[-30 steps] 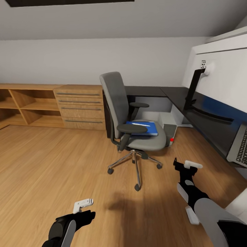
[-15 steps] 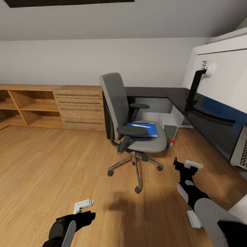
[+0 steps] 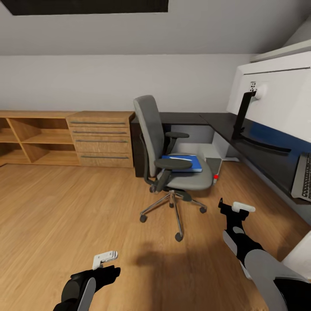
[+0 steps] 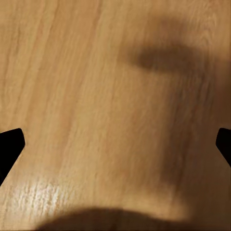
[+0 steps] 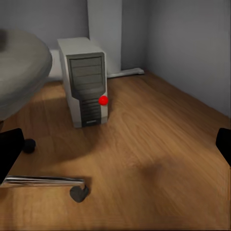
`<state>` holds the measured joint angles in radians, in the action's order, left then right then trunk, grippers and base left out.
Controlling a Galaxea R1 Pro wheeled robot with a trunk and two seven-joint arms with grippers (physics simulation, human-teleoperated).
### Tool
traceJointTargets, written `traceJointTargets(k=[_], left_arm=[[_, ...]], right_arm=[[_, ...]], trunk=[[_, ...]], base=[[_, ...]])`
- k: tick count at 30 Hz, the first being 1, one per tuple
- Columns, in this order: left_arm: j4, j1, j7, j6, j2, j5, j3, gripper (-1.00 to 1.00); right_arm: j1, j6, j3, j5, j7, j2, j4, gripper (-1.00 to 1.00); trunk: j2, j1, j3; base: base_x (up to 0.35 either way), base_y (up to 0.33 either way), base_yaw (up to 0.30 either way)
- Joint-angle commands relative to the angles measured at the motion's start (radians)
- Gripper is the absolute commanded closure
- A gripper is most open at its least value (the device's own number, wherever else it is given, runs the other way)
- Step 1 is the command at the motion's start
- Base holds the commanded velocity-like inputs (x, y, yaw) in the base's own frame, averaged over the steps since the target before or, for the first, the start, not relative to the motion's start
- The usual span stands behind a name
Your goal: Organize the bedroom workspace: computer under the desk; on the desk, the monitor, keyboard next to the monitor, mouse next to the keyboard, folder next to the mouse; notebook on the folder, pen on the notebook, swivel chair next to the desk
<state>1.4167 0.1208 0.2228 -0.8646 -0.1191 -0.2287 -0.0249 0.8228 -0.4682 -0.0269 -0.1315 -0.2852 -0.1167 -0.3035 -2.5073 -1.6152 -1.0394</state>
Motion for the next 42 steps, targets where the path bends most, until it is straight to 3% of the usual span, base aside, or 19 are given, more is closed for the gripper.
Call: traceJointTargets(k=[1, 19, 25, 30, 36, 42], left_arm=[[0.001, 0.0, 0.007, -0.003, -0.001, -0.011, -0.001, -1.0], [0.001, 0.001, 0.009, -0.004, -0.001, -0.009, -0.001, -1.0], [0.001, 0.0, 0.01, -0.004, -0.001, -0.009, 0.0, -1.0], [-0.005, 0.0, 0.011, -0.003, -0.002, -0.009, 0.0, -1.0], [-0.014, 0.0, 0.01, -0.002, -0.002, -0.009, 0.0, -1.0], [-0.017, 0.0, 0.01, -0.002, -0.002, -0.009, 0.0, -1.0]], right_arm=[[0.001, -0.006, 0.001, -0.01, 0.003, 0.0, 0.001, -1.0], [0.001, -0.006, 0.0, -0.01, 0.004, -0.001, -0.015, -1.0], [0.001, 0.039, -0.004, -0.012, 0.002, -0.003, -0.068, -1.0], [0.005, 0.125, -0.015, -0.019, 0.005, -0.01, -0.091, -1.0], [0.02, 0.21, -0.042, -0.083, 0.011, -0.027, -0.107, -1.0], [0.042, 0.273, -0.059, -0.22, 0.038, -0.052, -0.14, -1.0]], trunk=[[0.0, 0.0, 0.0], [0.0, 0.0, 0.004], [0.0, 0.0, 0.004], [0.0, 0.0, 0.004], [0.0, 0.0, 0.004], [0.0, 0.0, 0.004]], base=[[-0.108, 0.295, -0.162], [-0.023, 0.059, -0.033], [0.0, 0.0, 0.0], [0.0, 0.0, 0.0], [0.0, 0.0, 0.0], [0.0, 0.0, 0.0]])
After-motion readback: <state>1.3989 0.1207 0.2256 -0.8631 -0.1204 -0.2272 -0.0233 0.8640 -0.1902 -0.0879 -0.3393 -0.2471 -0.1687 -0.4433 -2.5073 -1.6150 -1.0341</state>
